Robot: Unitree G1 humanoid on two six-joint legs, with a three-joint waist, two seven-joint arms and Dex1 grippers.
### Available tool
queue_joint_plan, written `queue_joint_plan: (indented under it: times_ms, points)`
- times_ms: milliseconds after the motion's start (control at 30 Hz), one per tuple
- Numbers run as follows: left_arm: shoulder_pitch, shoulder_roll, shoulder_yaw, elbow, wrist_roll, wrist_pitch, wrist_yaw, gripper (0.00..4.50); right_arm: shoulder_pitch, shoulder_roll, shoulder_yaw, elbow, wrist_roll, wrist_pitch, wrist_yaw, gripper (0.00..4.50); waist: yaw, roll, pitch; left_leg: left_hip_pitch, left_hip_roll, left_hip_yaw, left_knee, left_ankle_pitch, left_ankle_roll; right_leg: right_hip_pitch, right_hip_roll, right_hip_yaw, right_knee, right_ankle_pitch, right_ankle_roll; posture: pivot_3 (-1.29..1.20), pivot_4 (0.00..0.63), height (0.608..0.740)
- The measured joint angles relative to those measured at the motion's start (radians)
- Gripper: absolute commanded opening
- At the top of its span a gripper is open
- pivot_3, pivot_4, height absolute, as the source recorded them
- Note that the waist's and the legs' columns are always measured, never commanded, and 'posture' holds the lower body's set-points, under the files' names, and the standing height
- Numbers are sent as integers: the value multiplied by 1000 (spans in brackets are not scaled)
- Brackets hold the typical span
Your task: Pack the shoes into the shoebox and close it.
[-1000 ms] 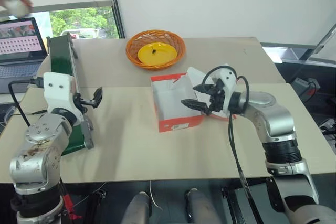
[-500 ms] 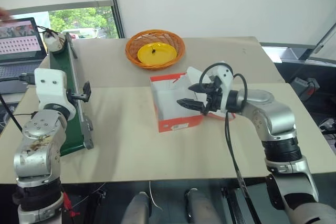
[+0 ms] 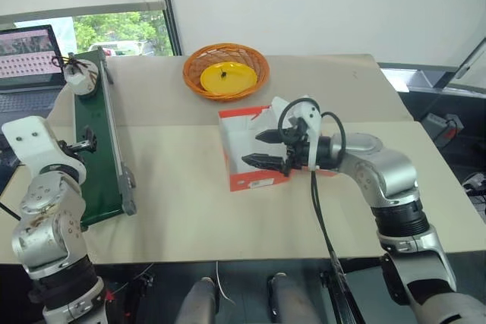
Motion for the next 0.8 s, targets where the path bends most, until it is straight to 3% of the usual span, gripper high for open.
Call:
queue_joint_plan:
  times_ms: [167, 367, 800]
  points:
    - [-32, 16, -23, 186, 25, -45, 4, 4500, -11, 49, 25, 11, -8, -19, -4, 4474, 0, 0, 0, -1, 0, 0, 0, 0, 0, -1, 0, 0, 0, 0, 0, 0, 150, 739]
    - [-84, 73, -49, 283, 31, -75, -26, 4500, -25, 66, 28, 8, -8, -20, -26, 4474, 3, -1, 0, -1, 0, 0, 0, 0, 0, -1, -1, 0, 0, 0, 0, 0, 150, 739]
    - [-256, 149, -71, 560, 31, -16, -2, 4500, -22, 73, 25, -13, -5, -19, -70, 4474, -1, -2, -1, -1, 0, 0, -1, 0, 0, -2, -1, 0, 1, 0, 0, 0, 150, 739]
